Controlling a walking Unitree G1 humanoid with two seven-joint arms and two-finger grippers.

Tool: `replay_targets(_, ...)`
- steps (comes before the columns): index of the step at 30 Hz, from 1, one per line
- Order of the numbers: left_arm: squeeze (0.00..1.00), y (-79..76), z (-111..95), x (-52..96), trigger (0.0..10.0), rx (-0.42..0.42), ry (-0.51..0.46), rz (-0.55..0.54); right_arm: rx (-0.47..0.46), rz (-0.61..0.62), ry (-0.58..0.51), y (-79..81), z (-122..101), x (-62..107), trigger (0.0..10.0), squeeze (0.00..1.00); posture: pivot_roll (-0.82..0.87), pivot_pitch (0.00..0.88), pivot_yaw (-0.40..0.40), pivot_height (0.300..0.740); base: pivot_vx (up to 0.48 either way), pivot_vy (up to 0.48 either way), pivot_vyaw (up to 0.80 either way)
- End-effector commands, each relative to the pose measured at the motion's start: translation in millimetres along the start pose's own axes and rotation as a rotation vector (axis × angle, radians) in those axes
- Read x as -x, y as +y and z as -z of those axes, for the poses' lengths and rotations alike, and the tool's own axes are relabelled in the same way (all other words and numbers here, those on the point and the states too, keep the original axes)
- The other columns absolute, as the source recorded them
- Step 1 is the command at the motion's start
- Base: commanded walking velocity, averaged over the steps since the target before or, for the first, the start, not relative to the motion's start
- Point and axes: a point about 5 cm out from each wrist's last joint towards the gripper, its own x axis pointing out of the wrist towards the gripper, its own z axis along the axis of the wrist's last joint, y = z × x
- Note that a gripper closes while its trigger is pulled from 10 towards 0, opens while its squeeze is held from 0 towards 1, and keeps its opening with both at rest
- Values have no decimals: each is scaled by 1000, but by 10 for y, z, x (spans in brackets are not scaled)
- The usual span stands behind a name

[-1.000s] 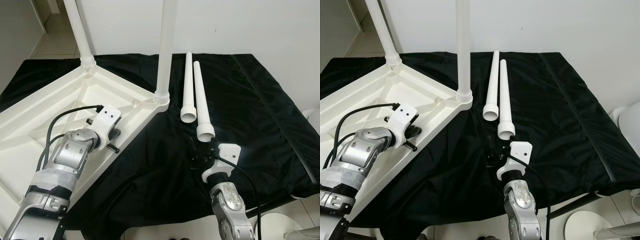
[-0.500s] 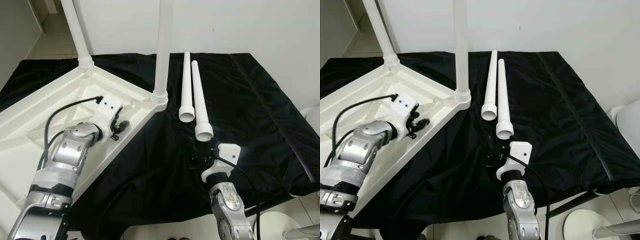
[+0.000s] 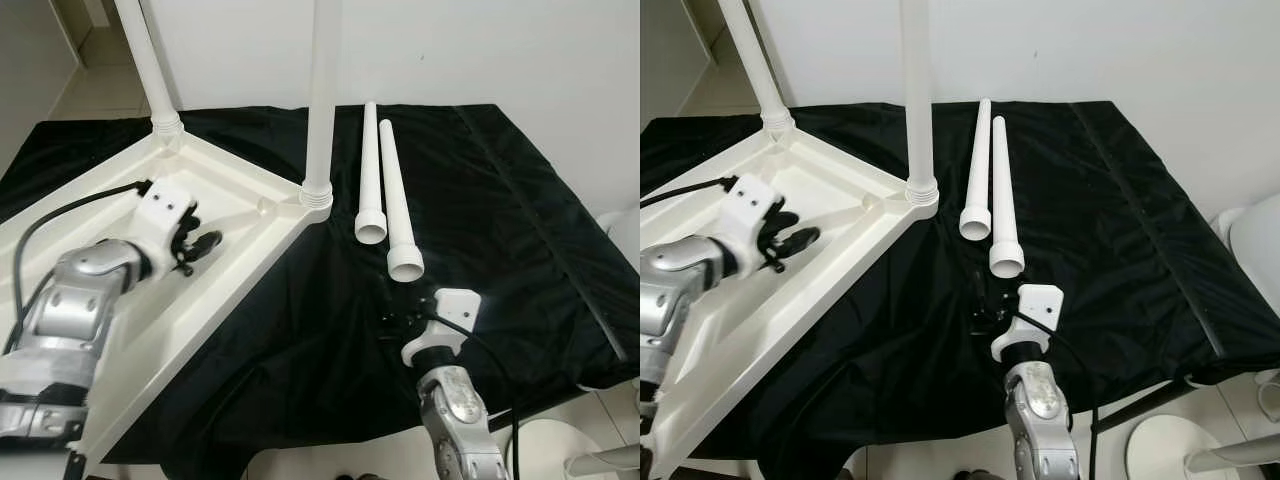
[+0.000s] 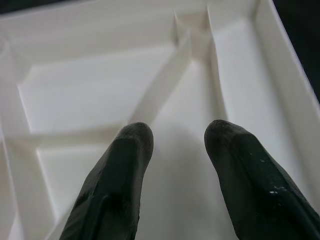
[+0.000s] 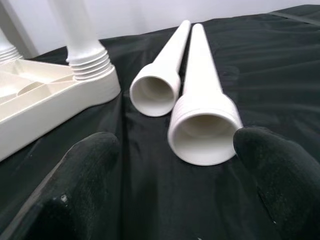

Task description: Building children table

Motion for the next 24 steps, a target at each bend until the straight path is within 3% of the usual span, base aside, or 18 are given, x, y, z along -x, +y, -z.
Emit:
replay_targets(1,0,39,42,129,10000,-8,23,26,3,0,14,-2,30,28,10000,0,15,108,7,740,0,0,0)
replay_targets(2,0,39,42,129,10000,-8,23,26,3,0,14,-2,30,28,10000,0,15,108,7,740,0,0,0)
replay_targets(4,0,117,146,301,10000,-17,78,25,3,-4,17,1,34,28,10000,0,19,111,4,740,0,0,0)
replay_targets(10,0,158,305,527,10000,-49,173,49,3,-13,22,3,37,31,10000,0,29,121,-9,740,0,0,0)
replay_targets(13,0,71,350,575,10000,-54,201,104,3,-19,25,4,40,31,10000,0,32,122,-13,740,0,0,0)
replay_targets(16,0,-144,401,582,10000,-46,231,215,6,-25,27,5,39,20,10000,0,34,124,-17,740,0,0,0)
replay_targets(19,0,-343,435,529,10000,-34,257,292,5,-27,26,5,36,14,10000,0,35,124,-18,740,0,0,0)
replay_targets(24,0,-538,382,444,10000,-32,227,367,4,-29,24,17,35,9,10000,0,34,123,-16,740,0,0,0)
